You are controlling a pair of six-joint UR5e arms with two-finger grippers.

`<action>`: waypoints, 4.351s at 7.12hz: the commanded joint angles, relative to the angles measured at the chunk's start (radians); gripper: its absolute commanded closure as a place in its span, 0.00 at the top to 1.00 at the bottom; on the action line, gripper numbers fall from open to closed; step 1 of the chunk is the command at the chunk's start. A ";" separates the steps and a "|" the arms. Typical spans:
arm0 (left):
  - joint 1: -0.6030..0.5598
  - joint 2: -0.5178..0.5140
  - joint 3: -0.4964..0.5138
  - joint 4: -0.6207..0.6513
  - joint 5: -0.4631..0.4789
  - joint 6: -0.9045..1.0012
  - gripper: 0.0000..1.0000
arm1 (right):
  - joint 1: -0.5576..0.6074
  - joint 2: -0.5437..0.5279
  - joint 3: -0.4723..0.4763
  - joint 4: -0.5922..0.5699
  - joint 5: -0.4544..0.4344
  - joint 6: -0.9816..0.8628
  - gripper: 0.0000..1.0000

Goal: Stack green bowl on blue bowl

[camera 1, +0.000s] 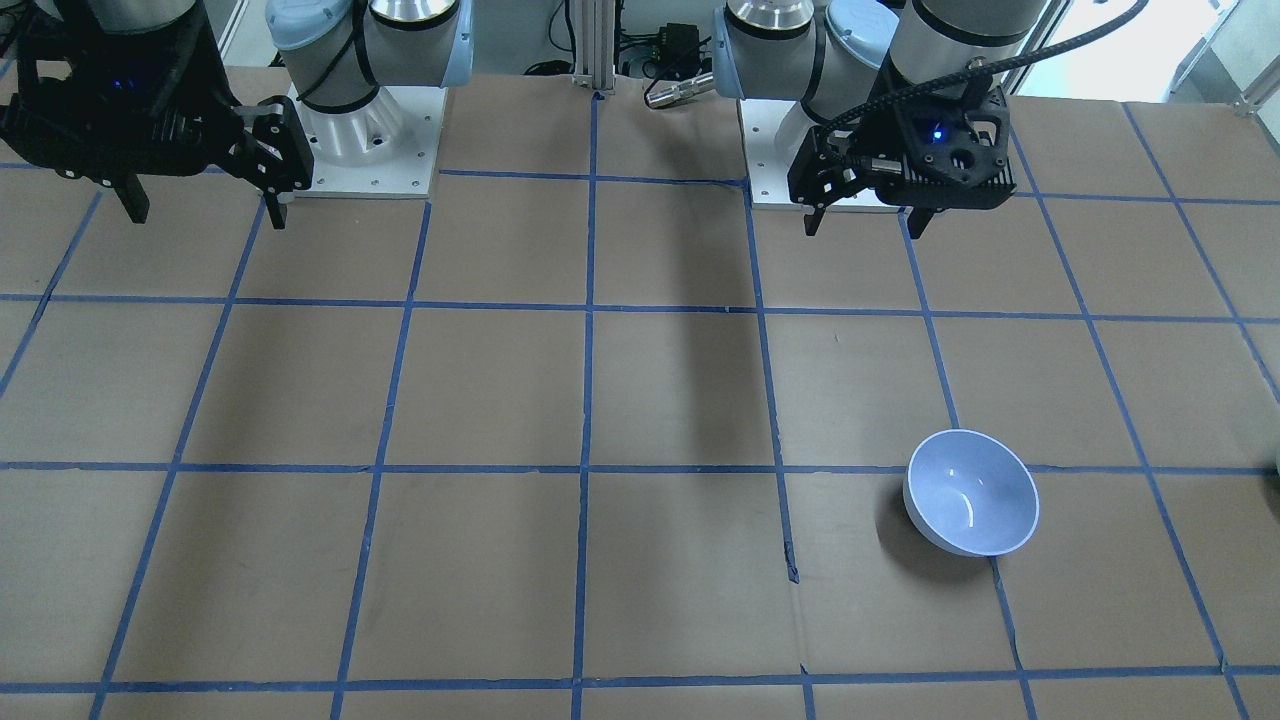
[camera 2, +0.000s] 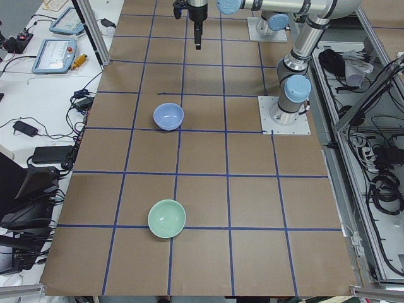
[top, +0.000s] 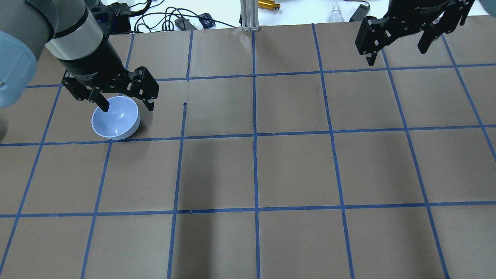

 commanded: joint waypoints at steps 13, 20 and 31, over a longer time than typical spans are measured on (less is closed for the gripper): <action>0.534 -0.027 0.008 0.037 0.041 1.048 1.00 | 0.000 0.000 0.000 0.000 0.000 0.000 1.00; 0.930 -0.227 0.011 0.247 0.027 1.854 1.00 | -0.001 0.000 0.000 0.000 0.000 0.000 1.00; 1.049 -0.655 0.224 0.489 -0.074 2.303 1.00 | -0.001 0.000 0.000 0.000 0.000 0.000 1.00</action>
